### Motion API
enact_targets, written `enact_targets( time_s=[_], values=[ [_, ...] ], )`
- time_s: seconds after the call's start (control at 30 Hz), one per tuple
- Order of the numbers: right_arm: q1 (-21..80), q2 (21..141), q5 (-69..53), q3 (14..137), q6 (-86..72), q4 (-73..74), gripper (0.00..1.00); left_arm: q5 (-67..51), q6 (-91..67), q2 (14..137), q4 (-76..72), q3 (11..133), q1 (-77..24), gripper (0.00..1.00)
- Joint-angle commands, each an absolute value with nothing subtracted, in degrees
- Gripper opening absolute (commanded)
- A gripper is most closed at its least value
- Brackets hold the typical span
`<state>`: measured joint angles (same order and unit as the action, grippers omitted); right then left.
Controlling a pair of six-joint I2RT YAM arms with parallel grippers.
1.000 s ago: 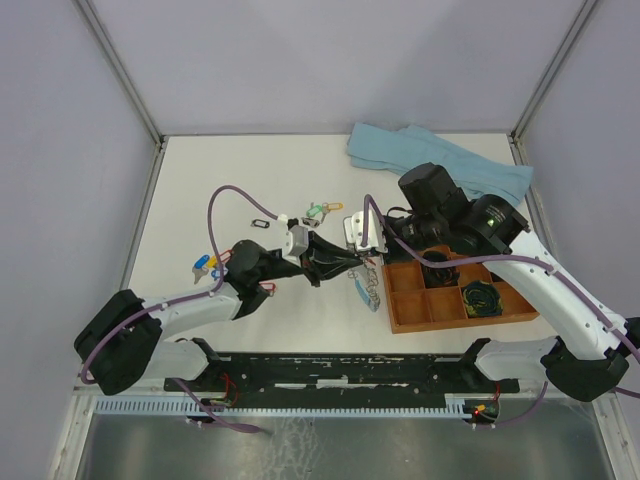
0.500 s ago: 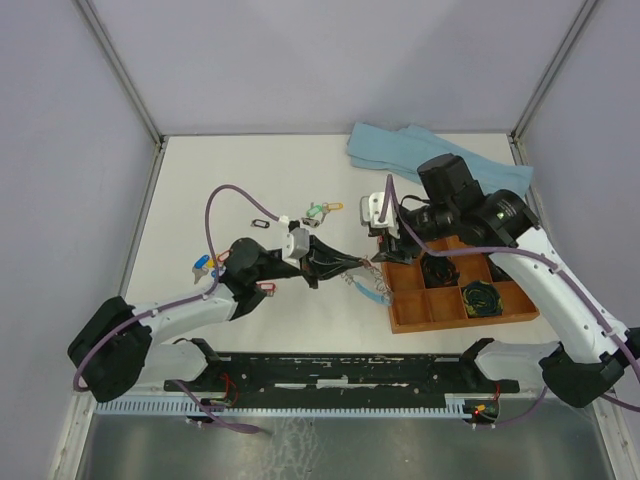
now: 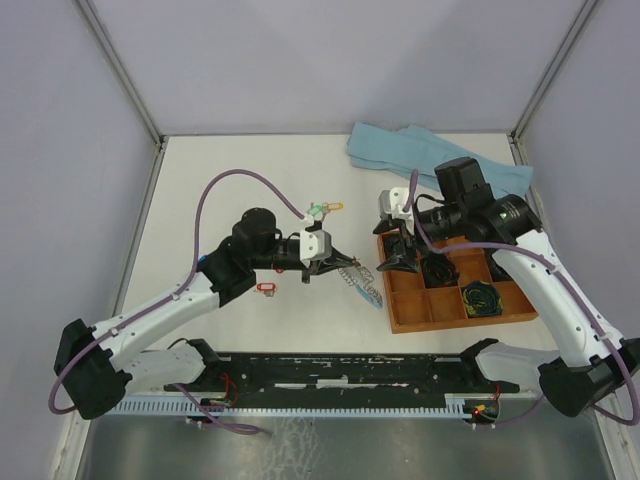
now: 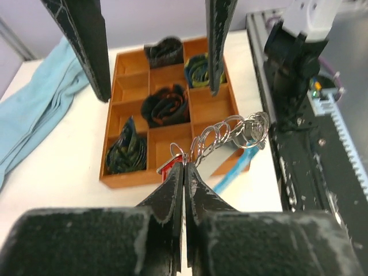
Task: Remove the keys from the keyring
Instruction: Remove the key from the keyring.
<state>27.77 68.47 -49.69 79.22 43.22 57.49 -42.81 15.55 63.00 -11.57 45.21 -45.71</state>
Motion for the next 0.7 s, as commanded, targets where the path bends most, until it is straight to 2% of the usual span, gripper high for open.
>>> enact_targets(
  time_s=[0.0,0.23,0.43,0.67],
  values=[
    [25.26,68.45,-60.1,78.16,53.68,58.09,0.81,-36.83,32.3,60.7,10.39,54.11,-45.65,0.03],
    [23.2,70.47,-69.01,72.89,55.29,48.09,0.83,-29.39,46.53,59.28,28.36,63.67,-46.1,0.03],
    [23.88,71.53,-70.92,64.02,37.55,19.69,0.79,-30.1,56.24,56.48,33.58,66.9,-46.07,0.03],
    [29.09,72.09,-68.83,64.59,37.64,18.92,0.77,-36.53,60.37,57.81,35.14,69.21,-46.11,0.03]
  ],
)
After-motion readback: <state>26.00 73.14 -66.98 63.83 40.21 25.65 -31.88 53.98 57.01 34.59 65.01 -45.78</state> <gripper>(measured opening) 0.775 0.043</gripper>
